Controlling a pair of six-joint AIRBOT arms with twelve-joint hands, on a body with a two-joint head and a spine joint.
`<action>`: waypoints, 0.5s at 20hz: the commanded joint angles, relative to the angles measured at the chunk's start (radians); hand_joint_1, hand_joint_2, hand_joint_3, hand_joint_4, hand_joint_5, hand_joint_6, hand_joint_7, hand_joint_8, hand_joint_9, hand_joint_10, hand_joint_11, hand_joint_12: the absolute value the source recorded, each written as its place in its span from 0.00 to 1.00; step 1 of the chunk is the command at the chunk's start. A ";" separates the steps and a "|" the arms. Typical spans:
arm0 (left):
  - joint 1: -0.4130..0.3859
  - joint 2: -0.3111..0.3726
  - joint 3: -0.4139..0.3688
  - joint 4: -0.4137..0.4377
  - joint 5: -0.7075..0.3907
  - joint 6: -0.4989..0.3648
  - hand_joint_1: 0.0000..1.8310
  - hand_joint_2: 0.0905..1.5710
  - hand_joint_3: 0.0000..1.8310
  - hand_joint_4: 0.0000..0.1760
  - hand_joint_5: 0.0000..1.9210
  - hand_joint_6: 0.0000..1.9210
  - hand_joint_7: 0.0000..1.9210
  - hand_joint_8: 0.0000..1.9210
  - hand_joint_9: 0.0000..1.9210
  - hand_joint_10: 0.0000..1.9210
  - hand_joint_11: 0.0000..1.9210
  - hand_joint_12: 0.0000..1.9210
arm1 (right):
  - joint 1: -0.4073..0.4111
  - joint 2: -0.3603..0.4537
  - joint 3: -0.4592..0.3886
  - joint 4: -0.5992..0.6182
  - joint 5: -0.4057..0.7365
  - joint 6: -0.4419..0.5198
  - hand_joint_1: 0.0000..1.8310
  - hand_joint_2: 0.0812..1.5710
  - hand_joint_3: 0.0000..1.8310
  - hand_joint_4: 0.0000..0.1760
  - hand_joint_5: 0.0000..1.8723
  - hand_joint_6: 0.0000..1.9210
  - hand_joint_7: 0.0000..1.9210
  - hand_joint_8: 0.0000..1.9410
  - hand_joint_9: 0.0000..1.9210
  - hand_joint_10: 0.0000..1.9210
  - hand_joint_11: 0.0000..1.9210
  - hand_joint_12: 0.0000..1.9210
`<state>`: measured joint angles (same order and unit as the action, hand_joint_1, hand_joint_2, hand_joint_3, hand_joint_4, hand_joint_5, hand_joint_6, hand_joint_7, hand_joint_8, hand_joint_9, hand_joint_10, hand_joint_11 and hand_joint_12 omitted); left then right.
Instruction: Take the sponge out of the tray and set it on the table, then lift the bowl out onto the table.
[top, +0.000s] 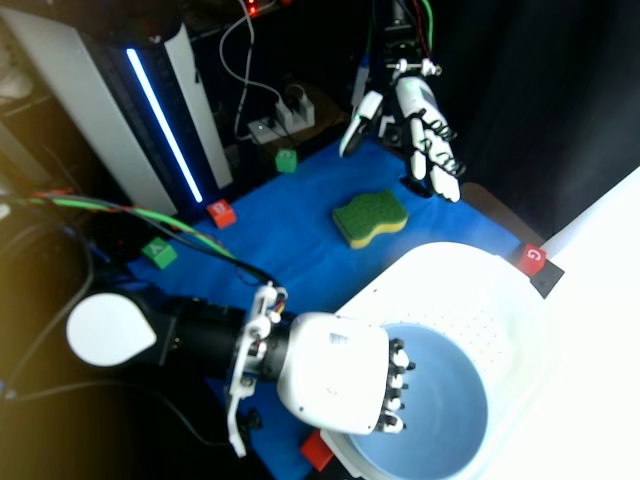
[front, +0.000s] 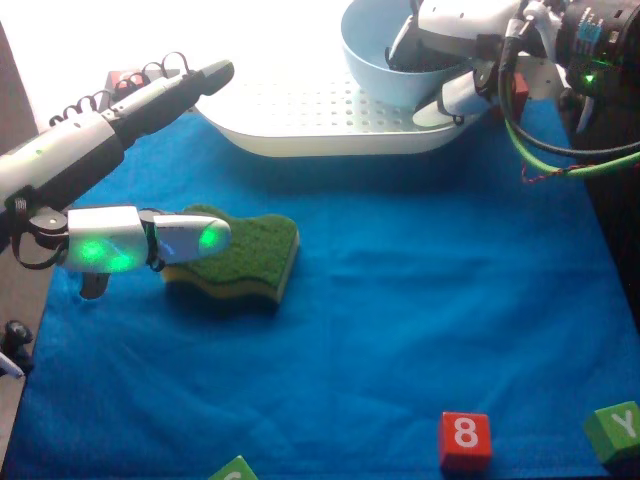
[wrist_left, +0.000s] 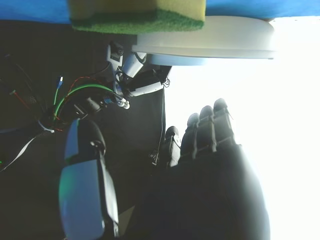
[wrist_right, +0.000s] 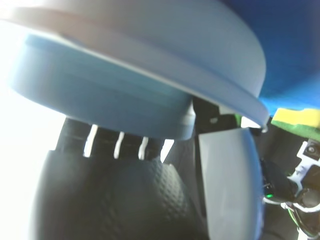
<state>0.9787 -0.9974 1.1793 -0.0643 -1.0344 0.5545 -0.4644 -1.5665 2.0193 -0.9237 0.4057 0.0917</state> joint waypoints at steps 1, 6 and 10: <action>-0.006 -0.009 0.004 -0.014 -0.124 -0.009 0.34 0.63 0.00 1.00 0.00 0.00 0.00 0.00 0.00 0.00 0.00 0.00 | 0.011 -0.001 0.003 0.022 0.052 0.008 0.45 0.80 0.00 0.00 0.48 0.37 0.60 0.32 0.56 0.54 0.45 0.78; -0.006 -0.011 0.003 -0.014 -0.129 -0.010 0.35 0.63 0.00 0.99 0.00 0.00 0.00 0.00 0.00 0.00 0.00 0.00 | 0.024 0.000 0.028 0.012 0.144 0.083 0.28 0.88 0.00 0.00 0.53 0.33 0.62 0.54 0.61 0.72 0.56 0.94; 0.000 -0.012 0.002 -0.014 -0.139 -0.015 0.35 0.63 0.00 0.99 0.00 0.00 0.00 0.00 0.00 0.00 0.00 0.00 | 0.047 0.003 0.023 0.012 0.190 0.083 0.24 0.89 0.00 0.00 0.46 0.79 0.67 0.92 0.74 0.97 0.75 1.00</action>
<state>0.9855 -1.0073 1.1790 -0.0650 -1.0458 0.5480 -0.4305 -1.5646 2.0396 -0.9550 0.5312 0.1688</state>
